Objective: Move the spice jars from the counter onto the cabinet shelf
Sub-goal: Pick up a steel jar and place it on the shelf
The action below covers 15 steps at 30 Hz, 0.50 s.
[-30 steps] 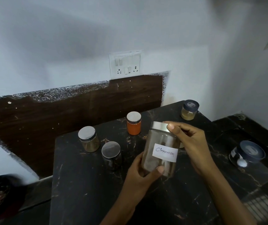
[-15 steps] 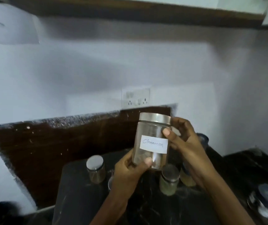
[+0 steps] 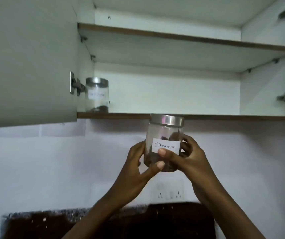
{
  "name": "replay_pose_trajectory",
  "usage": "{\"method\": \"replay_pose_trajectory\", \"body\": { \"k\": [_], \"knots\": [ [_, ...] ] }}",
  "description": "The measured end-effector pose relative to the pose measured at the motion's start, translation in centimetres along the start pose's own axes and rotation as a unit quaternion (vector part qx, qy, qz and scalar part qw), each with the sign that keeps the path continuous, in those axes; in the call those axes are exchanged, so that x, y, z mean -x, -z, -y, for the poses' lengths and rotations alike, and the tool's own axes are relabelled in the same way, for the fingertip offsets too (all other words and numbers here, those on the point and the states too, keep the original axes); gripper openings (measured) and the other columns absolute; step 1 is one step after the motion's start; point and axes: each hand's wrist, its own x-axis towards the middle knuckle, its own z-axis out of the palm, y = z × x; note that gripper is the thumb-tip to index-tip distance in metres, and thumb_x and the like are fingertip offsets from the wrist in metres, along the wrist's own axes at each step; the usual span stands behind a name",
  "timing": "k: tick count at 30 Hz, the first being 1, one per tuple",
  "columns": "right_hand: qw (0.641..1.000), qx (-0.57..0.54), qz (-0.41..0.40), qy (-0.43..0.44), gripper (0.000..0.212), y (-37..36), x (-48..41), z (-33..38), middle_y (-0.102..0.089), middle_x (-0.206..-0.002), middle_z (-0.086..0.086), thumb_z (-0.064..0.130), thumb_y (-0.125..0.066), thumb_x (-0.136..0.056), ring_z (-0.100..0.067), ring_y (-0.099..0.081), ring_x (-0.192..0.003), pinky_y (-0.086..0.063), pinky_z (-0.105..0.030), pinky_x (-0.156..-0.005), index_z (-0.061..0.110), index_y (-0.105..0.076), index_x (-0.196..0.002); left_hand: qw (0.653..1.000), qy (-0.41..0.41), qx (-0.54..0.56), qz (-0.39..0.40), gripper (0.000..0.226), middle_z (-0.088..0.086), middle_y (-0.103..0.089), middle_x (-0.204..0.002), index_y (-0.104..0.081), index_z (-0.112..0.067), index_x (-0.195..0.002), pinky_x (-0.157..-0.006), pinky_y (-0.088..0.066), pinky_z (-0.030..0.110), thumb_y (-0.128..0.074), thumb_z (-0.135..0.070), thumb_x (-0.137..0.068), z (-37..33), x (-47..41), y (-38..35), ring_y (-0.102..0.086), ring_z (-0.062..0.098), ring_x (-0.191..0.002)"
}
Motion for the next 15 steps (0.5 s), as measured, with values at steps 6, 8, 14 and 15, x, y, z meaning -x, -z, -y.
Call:
{"method": "replay_pose_trajectory", "body": {
  "k": [6,8,14,15],
  "knots": [
    [0.995,0.0,-0.003,0.101,0.06,-1.1,-6.9,4.5,-0.066,-0.111,0.002,0.025,-0.08,-0.066,-0.013,-0.064,-0.1,-0.056,-0.02,-0.069,0.021,-0.055,-0.12,0.944,-0.144,-0.28,-0.099,0.071,-0.021,-0.016,-0.151,-0.021,-0.028,-0.147,-0.109,-0.012,0.011,-0.036,-0.06,-0.085,0.5,-6.6,5.2,-0.01,-0.012,-0.137],
    [0.993,-0.011,-0.013,0.12,0.057,-1.6,-9.4,5.4,-0.065,-0.112,-0.001,0.024,-0.079,-0.069,-0.015,-0.063,-0.101,-0.055,-0.023,-0.072,0.019,-0.055,-0.12,0.885,-0.152,-0.424,-0.116,0.077,-0.008,-0.004,-0.157,-0.013,-0.018,-0.149,-0.115,-0.001,0.027,-0.031,-0.057,-0.085,2.0,-8.4,6.8,-0.002,0.01,-0.145],
    [0.991,0.047,0.006,0.124,0.06,-4.8,-15.8,4.6,-0.062,-0.11,-0.005,0.027,-0.077,-0.073,-0.006,-0.06,-0.088,-0.049,-0.015,-0.067,0.013,-0.05,-0.124,0.788,-0.052,-0.61,-0.06,0.091,0.006,0.02,-0.156,0.011,-0.014,-0.148,-0.112,0.009,0.052,-0.045,-0.053,-0.088,5.4,-10.5,8.2,0.017,0.028,-0.144],
    [0.992,0.057,0.013,0.114,0.061,-5.4,-16.6,4.0,-0.062,-0.11,-0.005,0.027,-0.077,-0.073,-0.009,-0.06,-0.088,-0.049,-0.018,-0.069,0.012,-0.049,-0.124,0.788,-0.048,-0.611,-0.062,0.094,0.006,0.02,-0.156,0.011,-0.014,-0.148,-0.112,0.008,0.056,-0.047,-0.053,-0.086,5.9,-10.6,8.2,0.016,0.029,-0.144]
  ]
}}
